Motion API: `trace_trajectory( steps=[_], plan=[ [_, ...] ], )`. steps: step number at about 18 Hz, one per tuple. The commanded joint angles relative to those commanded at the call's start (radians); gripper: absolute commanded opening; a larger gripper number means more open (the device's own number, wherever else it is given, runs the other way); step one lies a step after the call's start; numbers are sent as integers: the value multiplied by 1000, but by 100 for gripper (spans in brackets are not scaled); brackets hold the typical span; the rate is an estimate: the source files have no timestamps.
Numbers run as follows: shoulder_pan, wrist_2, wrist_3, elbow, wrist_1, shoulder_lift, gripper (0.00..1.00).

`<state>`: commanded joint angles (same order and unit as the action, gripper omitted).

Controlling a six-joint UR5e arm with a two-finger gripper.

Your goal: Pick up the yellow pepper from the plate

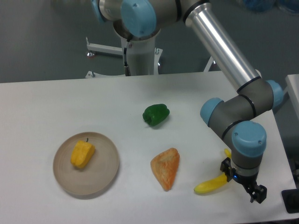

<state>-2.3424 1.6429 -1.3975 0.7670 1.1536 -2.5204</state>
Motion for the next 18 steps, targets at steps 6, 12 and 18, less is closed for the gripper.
trace_trajectory(
  steps=[6, 12, 18],
  plan=[
    [23, 2, 47, 49, 3, 52, 100],
    [83, -6, 242, 245, 15, 236, 100],
    [230, -17, 555, 480, 91, 403, 100]
  ],
)
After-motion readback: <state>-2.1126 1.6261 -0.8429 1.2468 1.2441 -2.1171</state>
